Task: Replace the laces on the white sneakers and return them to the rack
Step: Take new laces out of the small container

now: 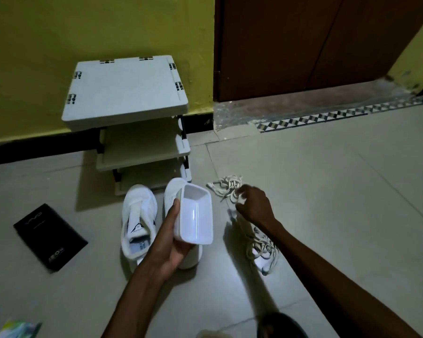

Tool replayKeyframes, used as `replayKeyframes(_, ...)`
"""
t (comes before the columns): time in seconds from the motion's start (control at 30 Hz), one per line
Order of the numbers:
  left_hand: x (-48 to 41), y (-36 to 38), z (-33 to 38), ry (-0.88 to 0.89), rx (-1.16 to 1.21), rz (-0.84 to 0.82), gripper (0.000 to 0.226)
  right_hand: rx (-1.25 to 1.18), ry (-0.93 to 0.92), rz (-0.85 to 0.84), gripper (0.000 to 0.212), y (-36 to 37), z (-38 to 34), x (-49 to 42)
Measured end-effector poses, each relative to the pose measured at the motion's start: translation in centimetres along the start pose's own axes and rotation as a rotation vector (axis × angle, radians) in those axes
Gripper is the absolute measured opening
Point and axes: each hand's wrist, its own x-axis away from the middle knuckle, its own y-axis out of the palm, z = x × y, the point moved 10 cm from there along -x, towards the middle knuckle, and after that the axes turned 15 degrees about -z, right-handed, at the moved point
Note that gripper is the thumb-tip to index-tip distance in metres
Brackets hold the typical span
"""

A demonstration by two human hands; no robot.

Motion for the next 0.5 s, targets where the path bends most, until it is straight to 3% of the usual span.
replayKeyframes(0.13, 3.1, 0.1, -0.5, -0.013, -0.066, 0.020, 0.055, -0.043, 0.025, -0.304, 0.022, 6.0, -0.2, 6.4)
replayKeyframes(0.2, 4.6, -0.1, -1.0, -0.027, -0.108, 0.034, 0.055, 0.002, 0.029, -0.317, 0.024, 7.8, 0.1, 8.7)
replayKeyframes(0.37, 6.1, 0.1, -3.2, -0.055, -0.134, 0.019, 0.056, 0.264, 0.101, -0.032, 0.054, 5.1, 2.9, 10.8)
replayKeyframes(0.43, 6.2, 1.1, -4.1, -0.078, -0.159, -0.005, 0.051, 0.382, 0.140, -0.089, 0.070, 4.2, 4.1, 10.1)
replayKeyframes(0.5, 6.3, 2.0, -4.8, -0.081, -0.167, -0.013, 0.043, 0.459, 0.185, -0.278, 0.084, 4.7, 5.8, 8.6)
